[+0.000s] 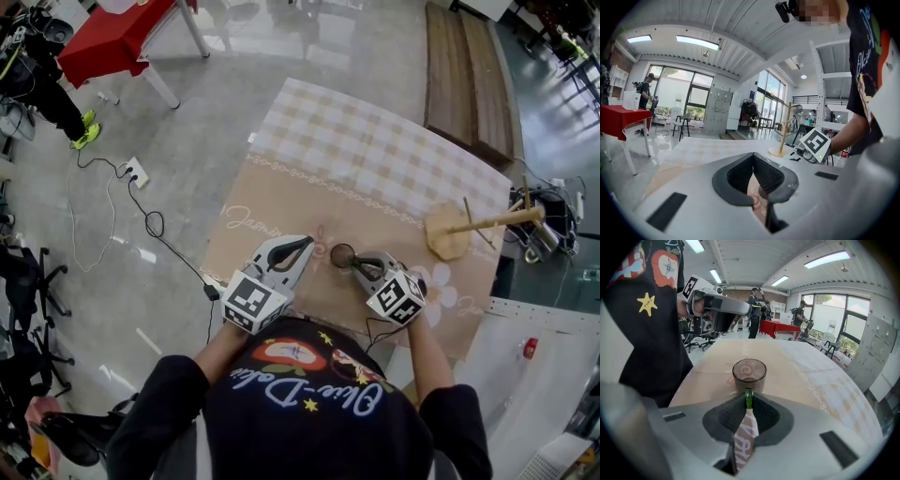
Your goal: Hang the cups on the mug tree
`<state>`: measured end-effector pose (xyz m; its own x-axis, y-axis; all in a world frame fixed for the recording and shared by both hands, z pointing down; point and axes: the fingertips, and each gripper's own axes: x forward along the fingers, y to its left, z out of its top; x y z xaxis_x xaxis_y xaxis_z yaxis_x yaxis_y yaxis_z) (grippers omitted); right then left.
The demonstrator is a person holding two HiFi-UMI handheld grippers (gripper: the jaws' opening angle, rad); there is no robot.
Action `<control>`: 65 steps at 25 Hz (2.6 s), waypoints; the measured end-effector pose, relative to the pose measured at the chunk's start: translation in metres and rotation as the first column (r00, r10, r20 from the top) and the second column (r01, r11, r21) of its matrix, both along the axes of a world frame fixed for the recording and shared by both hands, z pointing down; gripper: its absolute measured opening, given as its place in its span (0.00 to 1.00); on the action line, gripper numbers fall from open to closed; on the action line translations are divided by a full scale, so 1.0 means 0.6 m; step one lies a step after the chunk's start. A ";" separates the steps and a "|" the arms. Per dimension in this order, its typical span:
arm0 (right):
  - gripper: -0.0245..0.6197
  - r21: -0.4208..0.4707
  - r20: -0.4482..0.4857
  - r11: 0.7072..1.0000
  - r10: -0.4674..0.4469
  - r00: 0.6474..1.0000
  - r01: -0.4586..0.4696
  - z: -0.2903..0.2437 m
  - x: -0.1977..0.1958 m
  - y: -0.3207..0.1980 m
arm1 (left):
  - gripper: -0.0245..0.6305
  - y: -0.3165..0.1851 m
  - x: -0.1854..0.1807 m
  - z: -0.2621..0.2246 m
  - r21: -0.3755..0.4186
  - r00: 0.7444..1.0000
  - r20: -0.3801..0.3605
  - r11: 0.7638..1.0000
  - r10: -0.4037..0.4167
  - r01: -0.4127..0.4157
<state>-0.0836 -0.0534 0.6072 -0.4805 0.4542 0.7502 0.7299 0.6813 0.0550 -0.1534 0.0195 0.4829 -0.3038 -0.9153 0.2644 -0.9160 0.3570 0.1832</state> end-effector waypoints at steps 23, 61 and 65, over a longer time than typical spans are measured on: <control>0.11 -0.143 0.035 0.936 0.331 0.943 -0.323 -0.054 0.013 -0.027 | 0.05 -0.039 0.015 0.004 0.002 0.981 0.005 0.981 0.192 -0.192; 0.11 -0.427 0.149 0.780 0.559 0.816 -0.457 -0.187 0.055 -0.146 | 0.05 -0.210 0.107 -0.018 0.005 0.936 0.037 0.936 0.351 -0.351; 0.11 -0.450 0.159 0.779 0.552 0.819 -0.438 -0.192 0.059 -0.159 | 0.05 -0.225 0.114 -0.019 0.001 0.940 0.042 0.941 0.337 -0.338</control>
